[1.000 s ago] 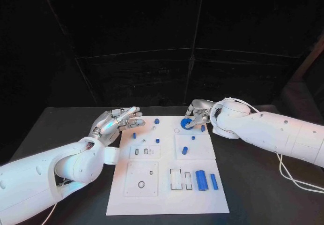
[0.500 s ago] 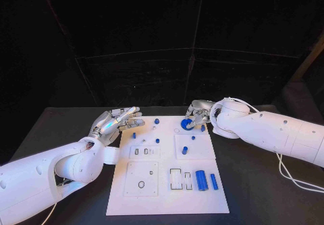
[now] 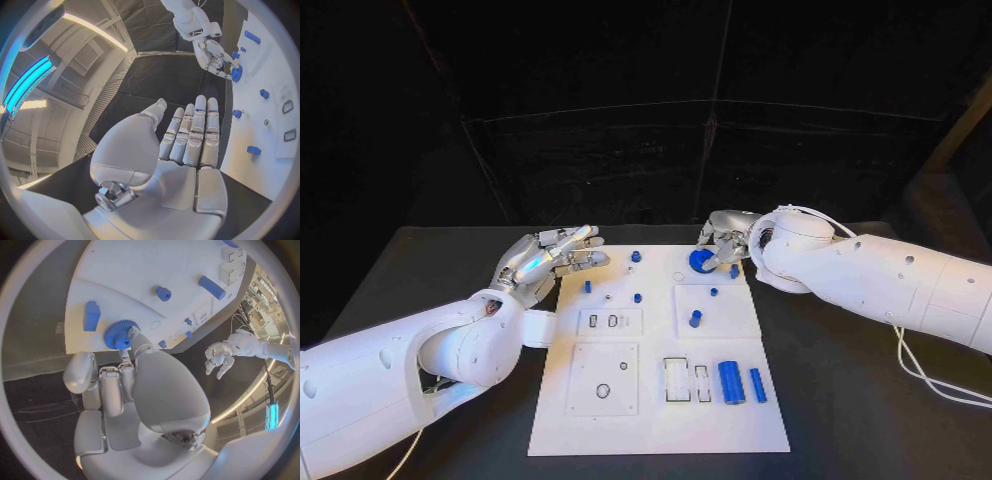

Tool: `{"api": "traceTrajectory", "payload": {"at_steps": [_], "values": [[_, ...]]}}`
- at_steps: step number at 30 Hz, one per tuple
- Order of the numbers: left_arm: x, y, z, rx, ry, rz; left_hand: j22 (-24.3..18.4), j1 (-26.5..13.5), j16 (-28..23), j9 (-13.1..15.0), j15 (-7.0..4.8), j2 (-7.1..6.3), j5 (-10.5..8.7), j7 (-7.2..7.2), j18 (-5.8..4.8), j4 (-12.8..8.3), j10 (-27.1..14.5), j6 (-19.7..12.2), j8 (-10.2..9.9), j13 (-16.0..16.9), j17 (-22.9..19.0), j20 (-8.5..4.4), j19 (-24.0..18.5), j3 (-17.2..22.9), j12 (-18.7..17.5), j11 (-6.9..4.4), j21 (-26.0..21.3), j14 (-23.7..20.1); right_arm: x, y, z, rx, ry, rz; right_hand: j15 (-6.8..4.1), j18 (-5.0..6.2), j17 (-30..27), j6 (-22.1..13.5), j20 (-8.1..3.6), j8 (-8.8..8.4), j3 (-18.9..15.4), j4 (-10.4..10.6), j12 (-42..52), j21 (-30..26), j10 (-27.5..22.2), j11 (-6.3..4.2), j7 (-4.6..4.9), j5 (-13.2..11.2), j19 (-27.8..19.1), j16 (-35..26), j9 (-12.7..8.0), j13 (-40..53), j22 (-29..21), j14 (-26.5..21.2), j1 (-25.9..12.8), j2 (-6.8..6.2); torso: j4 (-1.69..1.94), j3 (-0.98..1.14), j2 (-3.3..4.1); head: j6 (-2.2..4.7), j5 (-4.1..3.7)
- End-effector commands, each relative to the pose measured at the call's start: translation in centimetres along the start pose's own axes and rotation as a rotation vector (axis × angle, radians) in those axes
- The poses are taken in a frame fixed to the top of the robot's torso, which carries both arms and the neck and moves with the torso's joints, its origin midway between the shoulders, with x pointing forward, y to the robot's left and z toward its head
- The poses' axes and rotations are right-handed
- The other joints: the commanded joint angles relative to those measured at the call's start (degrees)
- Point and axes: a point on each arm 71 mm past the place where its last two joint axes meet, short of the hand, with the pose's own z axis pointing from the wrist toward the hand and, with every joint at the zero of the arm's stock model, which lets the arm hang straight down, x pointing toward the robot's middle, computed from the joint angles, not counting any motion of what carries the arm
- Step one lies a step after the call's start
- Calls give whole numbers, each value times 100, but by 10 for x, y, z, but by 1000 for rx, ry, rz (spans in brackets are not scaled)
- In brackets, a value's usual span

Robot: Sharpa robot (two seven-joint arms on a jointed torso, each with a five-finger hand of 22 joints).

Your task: Assemble the parts on the task board

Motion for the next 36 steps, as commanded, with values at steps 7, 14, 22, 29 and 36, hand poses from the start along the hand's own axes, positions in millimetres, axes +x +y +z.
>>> {"api": "traceTrajectory", "payload": {"at_steps": [7, 14, 22, 29, 36], "values": [[1, -1, 0, 5, 15, -7, -6, 27, -26, -2, 33, 21, 23, 77, 43, -32, 1, -4, -38, -5, 8, 10, 39, 9, -27, 21, -20, 26, 1, 1, -1, -7, 15, -25, 53, -115, 425, 57, 54, 54, 69, -32, -38, 40, -6, 24, 12, 18, -1, 15, 4, 202, 4, 399, -88, -39, 0, -4, -1, 2, -15], [1, -1, 0, 3, 15, -7, -7, 28, -27, -2, 32, 21, 23, 76, 43, -34, 1, -4, -38, -5, 8, 10, 39, 11, -27, 21, -20, 26, 2, 2, -1, 13, 18, -38, 63, -114, 428, -79, 62, -8, 147, -70, -149, 46, -107, 37, 27, 93, -13, 14, -10, 60, 4, 398, -215, -121, 3, 3, -1, -4, -8], [1, -1, 0, 2, 14, -6, -7, 28, -27, -2, 32, 21, 23, 76, 43, -34, 1, -4, -38, -5, 8, 10, 39, 11, -27, 21, -20, 26, 3, 1, -1, 26, 31, -49, 66, -115, 433, -119, 65, -19, 176, -87, -175, 51, -129, 40, 29, 114, -15, 14, -10, 32, 12, 399, -257, -167, -2, 2, 2, -11, -10], [0, -1, 0, 0, 14, -6, -10, 31, -31, -2, 33, 22, 23, 77, 43, -43, 1, -5, -40, -6, 9, 10, 41, 19, -29, 21, -23, 27, 3, 0, -1, 31, 41, -53, 67, -114, 431, -121, 68, -2, 291, -138, -187, 52, -136, 41, 31, 289, -24, 11, 0, 28, 10, 397, -269, -182, 4, -1, -1, -14, 6], [0, -1, 0, -1, 14, -6, -13, 38, -36, -3, 33, 25, 23, 76, 43, -56, 0, -6, -43, -6, 10, 9, 43, 30, -32, 21, -25, 27, 3, 0, -1, 36, 36, -52, 59, -113, 436, -8, 62, 76, 442, -154, -174, 58, -115, 26, 16, 402, -28, 10, 18, 53, 13, 398, -360, -178, 0, 0, 0, -22, -13]]}}
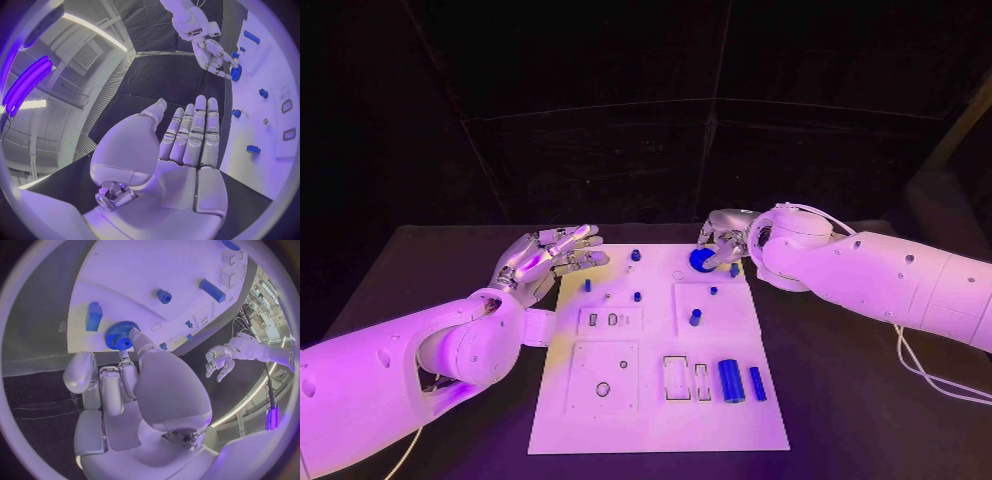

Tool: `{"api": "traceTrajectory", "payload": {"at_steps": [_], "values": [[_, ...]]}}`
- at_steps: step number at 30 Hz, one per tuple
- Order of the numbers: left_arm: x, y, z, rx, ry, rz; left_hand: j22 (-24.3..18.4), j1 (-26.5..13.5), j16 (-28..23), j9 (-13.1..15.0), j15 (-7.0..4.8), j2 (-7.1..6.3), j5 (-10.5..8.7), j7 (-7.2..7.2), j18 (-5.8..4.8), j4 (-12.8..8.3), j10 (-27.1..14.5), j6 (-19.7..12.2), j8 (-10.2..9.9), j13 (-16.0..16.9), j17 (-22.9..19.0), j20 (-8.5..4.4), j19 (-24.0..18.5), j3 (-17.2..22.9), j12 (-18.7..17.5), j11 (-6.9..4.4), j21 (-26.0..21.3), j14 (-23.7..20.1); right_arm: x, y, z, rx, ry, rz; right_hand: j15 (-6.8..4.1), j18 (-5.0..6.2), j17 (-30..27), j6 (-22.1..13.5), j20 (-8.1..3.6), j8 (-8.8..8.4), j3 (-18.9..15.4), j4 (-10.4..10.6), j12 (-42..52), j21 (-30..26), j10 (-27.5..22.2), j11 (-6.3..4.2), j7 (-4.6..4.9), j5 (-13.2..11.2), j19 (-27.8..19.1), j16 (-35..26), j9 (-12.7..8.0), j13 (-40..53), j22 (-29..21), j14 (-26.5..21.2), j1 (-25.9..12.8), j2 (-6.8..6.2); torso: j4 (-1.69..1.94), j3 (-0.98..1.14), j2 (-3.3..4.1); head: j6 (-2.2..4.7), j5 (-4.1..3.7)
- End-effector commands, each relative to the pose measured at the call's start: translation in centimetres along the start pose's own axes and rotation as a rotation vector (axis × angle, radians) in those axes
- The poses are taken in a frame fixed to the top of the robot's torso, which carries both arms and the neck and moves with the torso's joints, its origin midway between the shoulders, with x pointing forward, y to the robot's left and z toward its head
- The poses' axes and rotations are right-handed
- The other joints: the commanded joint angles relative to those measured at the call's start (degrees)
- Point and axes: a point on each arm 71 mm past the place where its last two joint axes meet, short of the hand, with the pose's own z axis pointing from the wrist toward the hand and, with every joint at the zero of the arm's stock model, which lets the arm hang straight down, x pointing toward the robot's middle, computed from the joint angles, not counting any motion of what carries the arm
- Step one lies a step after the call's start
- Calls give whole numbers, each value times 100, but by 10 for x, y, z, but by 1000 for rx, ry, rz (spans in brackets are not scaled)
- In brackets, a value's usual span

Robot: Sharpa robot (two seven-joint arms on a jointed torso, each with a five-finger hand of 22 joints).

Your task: Assemble the parts on the task board

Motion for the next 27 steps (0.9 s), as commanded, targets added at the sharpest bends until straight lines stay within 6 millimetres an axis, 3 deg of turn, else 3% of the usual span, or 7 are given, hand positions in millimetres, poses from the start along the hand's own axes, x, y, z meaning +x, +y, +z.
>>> {"api": "traceTrajectory", "payload": {"at_steps": [1, 9, 18, 27], "values": [[1, -1, 0, 4, 15, -6, -8, 38, -37, -3, 11, 25, 23, 76, 44, -33, 0, -6, -20, -6, 6, 9, 43, 7, -32, 21, -25, 6, 4, -2, 0, 23, 23, -16, 14, -113, 439, 110, 39, 75, 84, -2, -6, 40, -15, -30, -15, 35, -7, 10, 15, 81, 10, 399, -57, 18, 0, 0, 0, 2, -10], [1, -1, 0, 3, 14, -6, -13, 42, -43, -3, 11, 38, 25, 76, 43, -42, 0, -6, -22, -6, 8, 9, 46, 25, -34, 21, -29, 7, 0, 3, -1, 10, -31, 3, -51, -119, 450, 433, -24, 192, 530, -16, 36, 71, 47, -108, -100, -21, 13, 8, 15, 151, 52, 402, -167, 155, 3, 2, 1, 0, -13], [1, -1, 0, 1, 14, -6, -16, 46, -48, -2, 11, 50, 26, 76, 43, -52, 2, -4, -24, -6, 10, 8, 48, 42, -36, 20, -31, 10, -4, 20, -7, -48, -108, 8, -80, -126, 454, 533, -63, 166, 834, -57, 70, 88, 91, -133, -127, -34, 30, 5, -9, 207, 77, 404, -324, 67, 3, -3, -2, 8, 2], [1, -1, 0, 0, 14, -6, -22, 56, -54, -2, 9, 61, 26, 74, 44, -71, 4, -2, -26, -6, 13, 7, 53, 69, -39, 18, -35, 14, -7, 63, -17, -165, -199, -88, -84, -135, 466, 560, -72, 128, 1029, -92, 79, 111, 108, -136, -130, -42, 53, 6, -14, 227, 118, 407, -438, -34, 9, -5, 0, 27, 18]]}}
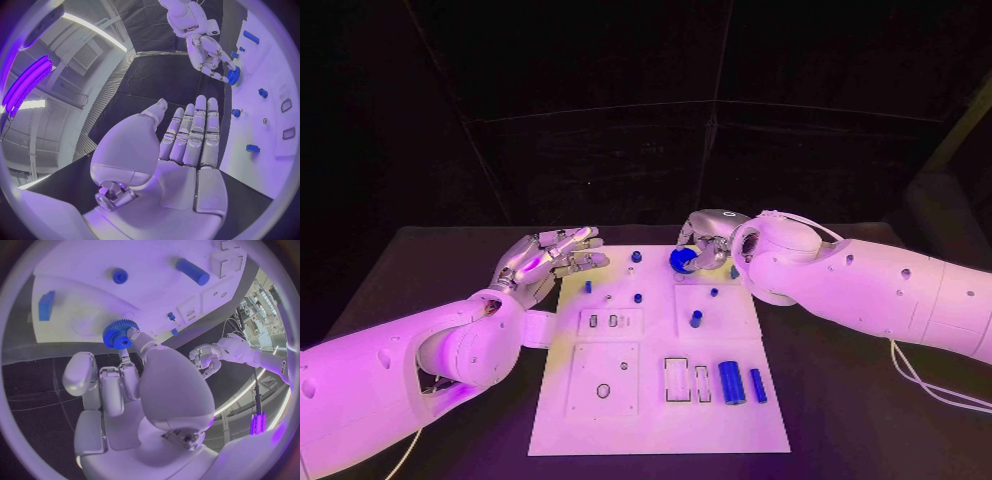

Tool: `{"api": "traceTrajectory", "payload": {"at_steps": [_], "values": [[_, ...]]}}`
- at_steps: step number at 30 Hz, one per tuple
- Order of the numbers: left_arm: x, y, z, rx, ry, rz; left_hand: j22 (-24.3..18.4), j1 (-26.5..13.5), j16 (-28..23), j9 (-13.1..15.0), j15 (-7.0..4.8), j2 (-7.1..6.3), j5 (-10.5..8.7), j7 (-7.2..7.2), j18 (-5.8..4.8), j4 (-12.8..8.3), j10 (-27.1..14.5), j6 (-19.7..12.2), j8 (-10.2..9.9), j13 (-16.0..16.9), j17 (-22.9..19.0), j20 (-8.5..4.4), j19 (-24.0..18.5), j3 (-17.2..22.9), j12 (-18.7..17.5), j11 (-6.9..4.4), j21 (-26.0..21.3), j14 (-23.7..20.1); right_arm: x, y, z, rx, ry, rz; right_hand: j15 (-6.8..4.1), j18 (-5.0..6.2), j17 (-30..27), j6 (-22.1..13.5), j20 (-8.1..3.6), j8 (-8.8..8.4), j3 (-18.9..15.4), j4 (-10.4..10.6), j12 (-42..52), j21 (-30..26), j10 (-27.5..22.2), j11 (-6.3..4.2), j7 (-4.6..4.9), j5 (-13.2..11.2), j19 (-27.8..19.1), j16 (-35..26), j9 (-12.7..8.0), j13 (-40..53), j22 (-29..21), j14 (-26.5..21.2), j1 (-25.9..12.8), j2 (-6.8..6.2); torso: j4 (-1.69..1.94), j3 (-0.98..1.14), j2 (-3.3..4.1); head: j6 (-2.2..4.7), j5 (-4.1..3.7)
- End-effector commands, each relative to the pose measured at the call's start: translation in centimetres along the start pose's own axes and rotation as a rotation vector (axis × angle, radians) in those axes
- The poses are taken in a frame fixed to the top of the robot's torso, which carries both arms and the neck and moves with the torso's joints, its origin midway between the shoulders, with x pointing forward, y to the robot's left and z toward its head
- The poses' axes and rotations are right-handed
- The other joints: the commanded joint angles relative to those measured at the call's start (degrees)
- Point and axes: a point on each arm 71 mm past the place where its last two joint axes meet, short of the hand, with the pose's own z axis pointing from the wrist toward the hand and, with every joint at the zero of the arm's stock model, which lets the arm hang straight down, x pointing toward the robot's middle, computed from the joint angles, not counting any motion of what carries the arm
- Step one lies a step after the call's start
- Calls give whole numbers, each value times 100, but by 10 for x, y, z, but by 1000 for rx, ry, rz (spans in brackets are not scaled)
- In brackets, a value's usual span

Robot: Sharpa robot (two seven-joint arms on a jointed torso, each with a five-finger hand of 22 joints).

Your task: Assemble the parts on the task board

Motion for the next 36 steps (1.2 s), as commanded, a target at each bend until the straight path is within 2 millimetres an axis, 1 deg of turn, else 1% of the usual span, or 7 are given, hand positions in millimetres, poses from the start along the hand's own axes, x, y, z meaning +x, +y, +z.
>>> {"api": "traceTrajectory", "payload": {"at_steps": [1, 7, 14, 18, 23, 26, 36], "values": [[2, -1, 0, 5, 15, -6, -8, 36, -32, -2, 10, 40, 26, 74, 44, -25, 4, -2, -26, -6, 9, 7, 53, 24, -39, 18, -36, 15, -7, 15, 0, -46, -91, -66, -40, -44, 467, 173, -30, -41, 55, -1, 28, 25, 24, -11, -72, 13, 12, 6, 7, 227, 11, 407, -57, -15, 9, -1, 7, -1, 3], [1, -1, 0, 4, 14, -5, -12, 43, -38, -2, 9, 44, 26, 72, 44, -41, 6, -1, -29, -7, 11, 6, 57, 43, -41, 17, -39, 17, -5, 46, 5, -116, -105, -86, -39, -47, 466, 173, -31, -59, 138, -10, 43, 33, 39, -9, -69, 8, 19, 4, 5, 252, 26, 407, -93, -36, 5, 3, 6, -10, 52], [2, -1, 0, 4, 15, -6, -14, 46, -41, -3, 8, 45, 26, 72, 43, -49, 6, -1, -30, -7, 12, 5, 58, 53, -42, 17, -40, 18, 4, 68, 14, -157, -92, -90, -39, -48, 465, 184, -31, -59, 161, -10, 44, 34, 41, -10, -71, 5, 20, 4, 7, 254, 29, 407, -104, -37, 8, -3, 8, -22, 106], [2, -1, 1, 4, 16, -6, -14, 46, -41, -3, 8, 45, 26, 72, 43, -49, 6, -1, -30, -7, 12, 5, 58, 53, -42, 17, -40, 18, 10, 73, 19, -167, -79, -92, -40, -48, 470, 192, -31, -60, 186, -10, 47, 35, 44, -11, -72, 2, 21, 5, 8, 259, 30, 408, -116, -40, 10, -7, 9, -38, 104], [3, 0, 1, 4, 18, -7, -15, 49, -44, -3, 8, 47, 26, 71, 43, -57, 7, -1, -31, -7, 13, 5, 60, 63, -43, 16, -41, 19, 21, 76, 26, -174, -54, -91, -40, -49, 471, 200, -31, -61, 209, -13, 50, 38, 47, -12, -74, -1, 24, 5, 9, 264, 37, 408, -124, -40, 7, 0, 13, -43, 130], [3, 0, 1, 4, 18, -7, -15, 49, -44, -3, 8, 47, 26, 71, 43, -57, 7, -1, -31, -7, 13, 5, 60, 63, -43, 16, -41, 19, 26, 77, 30, -177, -40, -89, -40, -50, 469, 204, -31, -67, 231, -12, 46, 40, 43, -11, -72, -26, 25, 4, 8, 259, 40, 408, -148, -52, -6, 4, 9, -56, 142], [3, 0, 2, 4, 19, -8, -15, 49, -44, -3, 8, 47, 26, 71, 43, -57, 7, -1, -31, -7, 13, 5, 60, 63, -43, 16, -41, 19, 32, 78, 39, -171, -26, -87, -39, -52, 468, 194, -31, -88, 273, -15, 43, 43, 39, -8, -68, -75, 28, 3, 5, 256, 47, 408, -186, -75, -3, 5, 7, -67, 161]]}}
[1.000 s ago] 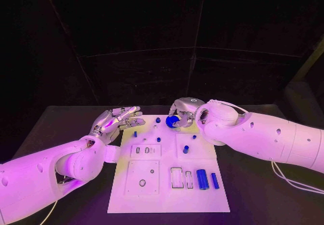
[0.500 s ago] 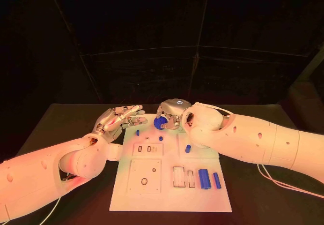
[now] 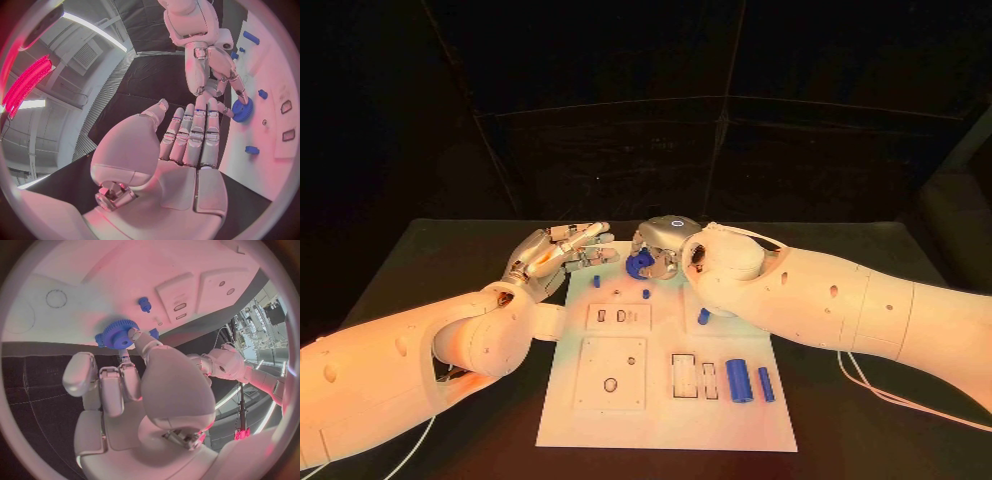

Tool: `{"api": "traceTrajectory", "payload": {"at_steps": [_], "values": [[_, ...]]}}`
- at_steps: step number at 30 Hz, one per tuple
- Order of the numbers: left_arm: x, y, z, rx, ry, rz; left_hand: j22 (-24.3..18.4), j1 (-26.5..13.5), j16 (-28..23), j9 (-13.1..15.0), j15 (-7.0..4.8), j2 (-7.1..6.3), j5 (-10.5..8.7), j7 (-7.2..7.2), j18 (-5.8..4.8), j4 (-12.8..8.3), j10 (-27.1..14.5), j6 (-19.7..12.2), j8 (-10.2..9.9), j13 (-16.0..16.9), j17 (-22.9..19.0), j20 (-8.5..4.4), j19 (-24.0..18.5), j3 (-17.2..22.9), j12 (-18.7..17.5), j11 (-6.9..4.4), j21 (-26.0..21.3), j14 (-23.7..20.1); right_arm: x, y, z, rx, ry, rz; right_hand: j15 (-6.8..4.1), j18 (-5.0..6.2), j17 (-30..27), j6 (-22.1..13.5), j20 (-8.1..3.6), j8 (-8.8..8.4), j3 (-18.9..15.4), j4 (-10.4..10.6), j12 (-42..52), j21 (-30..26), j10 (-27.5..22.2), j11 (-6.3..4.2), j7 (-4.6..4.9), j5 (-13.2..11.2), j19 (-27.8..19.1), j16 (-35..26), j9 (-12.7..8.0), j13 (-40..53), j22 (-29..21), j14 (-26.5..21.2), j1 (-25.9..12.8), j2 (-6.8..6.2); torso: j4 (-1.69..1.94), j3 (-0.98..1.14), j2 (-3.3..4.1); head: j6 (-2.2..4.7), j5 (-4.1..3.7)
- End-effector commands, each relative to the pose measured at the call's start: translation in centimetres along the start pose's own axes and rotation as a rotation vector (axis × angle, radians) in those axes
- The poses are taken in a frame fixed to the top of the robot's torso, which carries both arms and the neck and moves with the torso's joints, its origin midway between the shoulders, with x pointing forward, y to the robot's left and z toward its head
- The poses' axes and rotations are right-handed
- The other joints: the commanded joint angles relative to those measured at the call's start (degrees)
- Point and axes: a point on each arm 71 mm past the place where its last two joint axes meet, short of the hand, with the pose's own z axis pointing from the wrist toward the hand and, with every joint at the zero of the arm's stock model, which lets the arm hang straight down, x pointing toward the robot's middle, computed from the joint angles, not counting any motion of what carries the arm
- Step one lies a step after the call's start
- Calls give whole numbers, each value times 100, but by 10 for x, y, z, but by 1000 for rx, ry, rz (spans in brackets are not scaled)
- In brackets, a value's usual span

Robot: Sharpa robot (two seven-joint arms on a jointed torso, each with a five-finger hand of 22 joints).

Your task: Assemble the parts on the task board

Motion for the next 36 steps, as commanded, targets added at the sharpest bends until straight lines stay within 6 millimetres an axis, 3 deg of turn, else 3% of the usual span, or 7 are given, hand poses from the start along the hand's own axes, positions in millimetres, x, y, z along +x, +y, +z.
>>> {"api": "traceTrajectory", "payload": {"at_steps": [1, 10, 13, 21, 24, 30, 36], "values": [[2, -1, 1, 6, 16, -6, -8, 26, -21, -3, 8, 24, 26, 71, 44, -9, 7, -1, -31, -6, 10, -15, 40, 15, -21, 16, -18, 20, 3, -1, 2, -9, 12, -10, -39, -53, 466, 119, -31, -7, 39, 1, 20, 21, 28, 4, -69, -44, 30, 3, 8, 256, 11, 408, -24, 11, -5, 0, -3, -6, 6], [2, -1, 1, 5, 17, -7, -8, 26, -21, -3, 8, 24, 26, 71, 44, -9, 7, -1, -31, -6, 10, -15, 40, 15, -21, 16, -18, 20, 4, -3, 7, 2, 2, -9, -8, -58, 464, -50, -10, -137, 139, -16, -15, 27, -12, 47, -15, -73, 32, 0, -7, 215, 23, 407, -110, -62, -2, 0, -3, 4, 9], [2, -1, 1, 5, 17, -7, -8, 26, -21, -3, 8, 24, 26, 71, 44, -9, 7, -1, -31, -6, 10, -15, 40, 15, -21, 16, -18, 20, 5, -4, 8, 4, 15, 0, 49, -64, 499, -352, 29, -334, 158, -19, -22, 38, -26, 114, 58, -282, 37, 11, -10, 205, 43, 414, -176, -119, -3, -3, -5, 2, 8], [2, -1, 0, 5, 17, -7, -8, 26, -21, -3, 8, 24, 26, 71, 44, -9, 7, -1, -31, -6, 10, -15, 40, 15, -21, 16, -18, 20, 9, -8, 8, 14, 62, 12, 105, -65, 540, -559, 98, -482, -71, 92, -38, 52, -66, 172, 105, -389, 34, 27, 8, 172, 61, 420, -422, -242, -6, -2, -5, -9, 5], [1, -1, 0, 6, 16, -6, -8, 26, -21, -3, 8, 24, 26, 71, 44, -9, 7, -1, -31, -6, 10, -15, 40, 15, -21, 16, -18, 20, 9, -10, 8, 19, 68, 21, 118, -64, 551, -582, 114, -507, -387, 350, -29, 57, -69, 183, 108, -252, 32, 31, 13, 173, 64, 421, -749, -304, -9, 1, -4, -9, 10], [1, -1, 0, 5, 15, -6, -8, 26, -21, -3, 8, 24, 26, 71, 44, -9, 7, -1, -31, -6, 10, -15, 40, 15, -21, 16, -18, 20, 10, -15, 5, 35, 80, 44, 125, -65, 596, -541, 121, -509, -993, 1032, 0, 76, -63, 183, 107, 200, 37, 48, 25, 195, 78, 428, -1274, -192, -7, 2, -3, -18, 10], [1, -1, 0, 5, 15, -5, -8, 26, -21, -3, 8, 24, 26, 71, 44, -9, 7, -1, -31, -6, 10, -15, 40, 15, -21, 16, -18, 20, 11, -21, 3, 57, 99, 61, 115, -66, 620, -490, 114, -501, -1284, 1292, 15, 87, -59, 175, 92, 571, 41, 57, 26, 209, 87, 431, -1320, -117, -10, 3, -5, -19, 9]]}}
